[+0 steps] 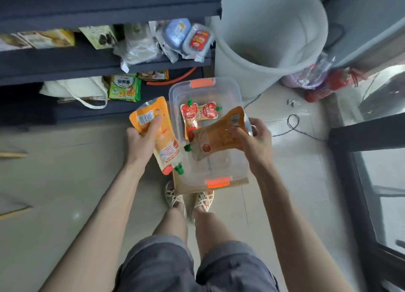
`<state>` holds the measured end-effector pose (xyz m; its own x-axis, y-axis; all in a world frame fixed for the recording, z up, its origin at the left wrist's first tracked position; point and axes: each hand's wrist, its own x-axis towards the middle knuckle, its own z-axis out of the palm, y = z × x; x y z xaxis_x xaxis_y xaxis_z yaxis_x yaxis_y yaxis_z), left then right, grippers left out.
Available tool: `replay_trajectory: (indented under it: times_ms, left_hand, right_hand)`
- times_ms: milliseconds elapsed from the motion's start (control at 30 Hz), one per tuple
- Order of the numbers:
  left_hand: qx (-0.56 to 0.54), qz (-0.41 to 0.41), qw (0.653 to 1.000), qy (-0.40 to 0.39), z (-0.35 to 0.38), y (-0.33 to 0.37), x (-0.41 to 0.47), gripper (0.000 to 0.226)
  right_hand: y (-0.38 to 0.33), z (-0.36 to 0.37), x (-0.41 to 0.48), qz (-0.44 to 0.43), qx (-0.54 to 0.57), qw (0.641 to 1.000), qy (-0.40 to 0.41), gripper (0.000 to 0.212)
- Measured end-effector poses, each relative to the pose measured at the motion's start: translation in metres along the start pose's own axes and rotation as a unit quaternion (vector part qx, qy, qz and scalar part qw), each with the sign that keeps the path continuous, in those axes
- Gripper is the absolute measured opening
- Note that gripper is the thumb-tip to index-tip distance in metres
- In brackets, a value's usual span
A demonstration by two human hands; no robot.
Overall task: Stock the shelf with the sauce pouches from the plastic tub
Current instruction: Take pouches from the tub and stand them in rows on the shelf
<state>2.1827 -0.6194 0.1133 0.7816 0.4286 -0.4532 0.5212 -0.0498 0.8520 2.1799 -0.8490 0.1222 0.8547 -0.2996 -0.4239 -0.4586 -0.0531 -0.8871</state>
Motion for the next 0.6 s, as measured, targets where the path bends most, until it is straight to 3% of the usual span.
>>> replay_trajectory:
  times_ms: [100, 200, 333, 500, 600]
  left_hand:
    - [-0.015, 0.007, 0.999, 0.036, -0.024, 0.018, -0.027, 0.011]
    - [-0.057, 0.0, 0.995, 0.077, -0.044, 0.026, -0.05, 0.011]
    - [-0.2, -0.05, 0.973, 0.105, -0.065, 0.039, -0.07, 0.029]
    - [-0.411, -0.178, 0.889, 0.092, -0.096, 0.066, -0.068, 0.028]
    - [-0.419, -0.204, 0.884, 0.046, -0.121, 0.079, -0.061, 0.034]
  right_hand:
    - [-0.025, -0.001, -0.02, -0.02, 0.026, 0.999, 0.014, 0.018]
    - [-0.047, 0.002, -0.033, 0.011, 0.088, 0.996, -0.003, 0.036]
    - [-0.074, 0.02, -0.048, 0.041, 0.118, 0.99, -0.063, 0.05]
    - [-0.098, 0.062, -0.067, 0.062, 0.159, 0.977, -0.126, 0.029]
    - [-0.111, 0.094, -0.077, 0.082, 0.181, 0.971, -0.135, 0.013]
